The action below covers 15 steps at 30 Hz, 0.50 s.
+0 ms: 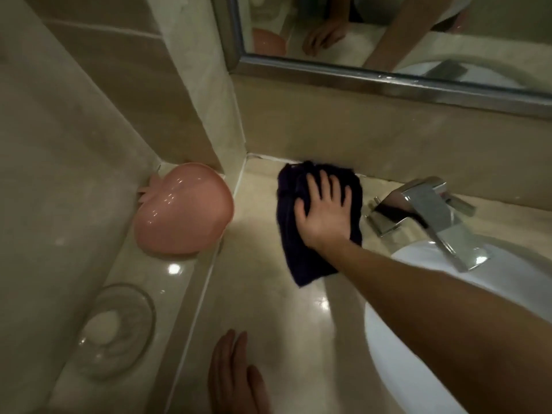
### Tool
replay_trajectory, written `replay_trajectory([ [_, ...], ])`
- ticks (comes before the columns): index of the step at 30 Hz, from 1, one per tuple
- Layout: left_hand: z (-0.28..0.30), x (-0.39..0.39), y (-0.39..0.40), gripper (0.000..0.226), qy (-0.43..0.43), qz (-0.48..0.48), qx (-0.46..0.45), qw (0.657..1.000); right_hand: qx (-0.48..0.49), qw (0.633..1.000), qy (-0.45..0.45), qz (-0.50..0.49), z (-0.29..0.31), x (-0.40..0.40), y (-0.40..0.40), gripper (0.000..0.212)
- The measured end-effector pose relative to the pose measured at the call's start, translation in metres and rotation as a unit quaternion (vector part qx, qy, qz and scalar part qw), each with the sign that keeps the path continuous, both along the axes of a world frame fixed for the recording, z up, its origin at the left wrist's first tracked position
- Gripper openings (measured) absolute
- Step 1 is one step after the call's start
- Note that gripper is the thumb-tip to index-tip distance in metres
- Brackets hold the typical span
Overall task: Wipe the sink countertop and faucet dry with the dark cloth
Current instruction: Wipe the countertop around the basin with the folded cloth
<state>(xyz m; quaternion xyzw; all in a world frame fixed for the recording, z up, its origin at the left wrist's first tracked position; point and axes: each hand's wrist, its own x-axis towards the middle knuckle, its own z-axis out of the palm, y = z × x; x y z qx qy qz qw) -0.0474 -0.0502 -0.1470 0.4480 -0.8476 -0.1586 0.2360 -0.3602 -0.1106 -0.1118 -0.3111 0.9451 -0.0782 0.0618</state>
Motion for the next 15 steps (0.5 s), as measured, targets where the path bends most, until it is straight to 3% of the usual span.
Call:
replay_trajectory([
  [4,0.016,0.002,0.002,0.046,0.010,-0.018,0.068,0.997,0.001,1.000,0.017,-0.004,-0.006,0.007,-0.005,0.065],
  [8,0.024,0.009,0.003,0.048,0.045,-0.027,0.124,0.991,-0.017,0.999,0.029,0.036,-0.005,0.075,0.008,0.065],
  [12,0.029,0.015,0.003,0.056,0.061,-0.023,0.161,0.985,-0.026,0.983,0.016,0.181,-0.015,0.193,0.046,0.063],
  [15,0.038,0.019,0.005,0.060,0.053,-0.055,0.152,0.985,0.039,0.949,0.071,0.304,-0.032,0.246,0.072,0.072],
])
